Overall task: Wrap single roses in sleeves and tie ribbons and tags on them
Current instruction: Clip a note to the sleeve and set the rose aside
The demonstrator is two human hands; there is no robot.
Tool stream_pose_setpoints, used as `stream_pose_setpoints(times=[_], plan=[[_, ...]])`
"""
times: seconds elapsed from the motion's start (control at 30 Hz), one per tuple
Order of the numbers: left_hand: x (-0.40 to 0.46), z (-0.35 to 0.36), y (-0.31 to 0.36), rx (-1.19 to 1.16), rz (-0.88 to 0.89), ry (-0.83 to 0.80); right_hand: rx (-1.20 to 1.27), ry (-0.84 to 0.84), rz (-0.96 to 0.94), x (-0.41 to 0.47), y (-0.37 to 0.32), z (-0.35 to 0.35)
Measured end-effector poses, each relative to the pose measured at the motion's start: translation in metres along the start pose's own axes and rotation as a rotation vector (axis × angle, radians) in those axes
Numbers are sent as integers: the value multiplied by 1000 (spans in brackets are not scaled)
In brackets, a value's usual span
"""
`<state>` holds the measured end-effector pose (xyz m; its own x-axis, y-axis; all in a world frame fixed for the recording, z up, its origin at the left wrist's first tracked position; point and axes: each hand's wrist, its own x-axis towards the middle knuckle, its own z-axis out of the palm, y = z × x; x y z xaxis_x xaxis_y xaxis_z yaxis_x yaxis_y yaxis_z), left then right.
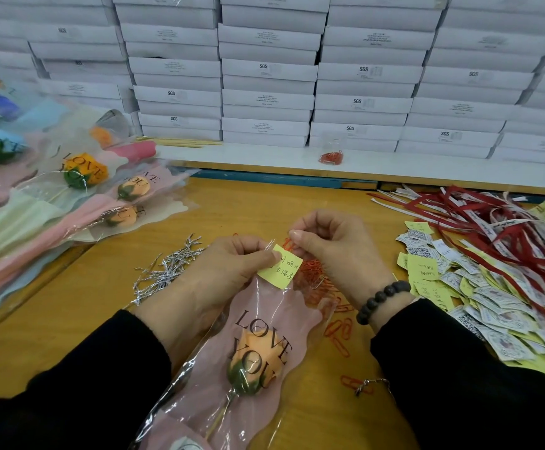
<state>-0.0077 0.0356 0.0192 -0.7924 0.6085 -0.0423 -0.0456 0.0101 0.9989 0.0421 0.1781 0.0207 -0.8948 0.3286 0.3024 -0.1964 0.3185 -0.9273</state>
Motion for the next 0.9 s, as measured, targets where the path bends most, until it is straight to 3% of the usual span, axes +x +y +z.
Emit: stream_pose_setpoints(times=[0.9], plan=[[3, -2, -1, -131, -98, 70, -23, 30, -22, -2, 3, 6]])
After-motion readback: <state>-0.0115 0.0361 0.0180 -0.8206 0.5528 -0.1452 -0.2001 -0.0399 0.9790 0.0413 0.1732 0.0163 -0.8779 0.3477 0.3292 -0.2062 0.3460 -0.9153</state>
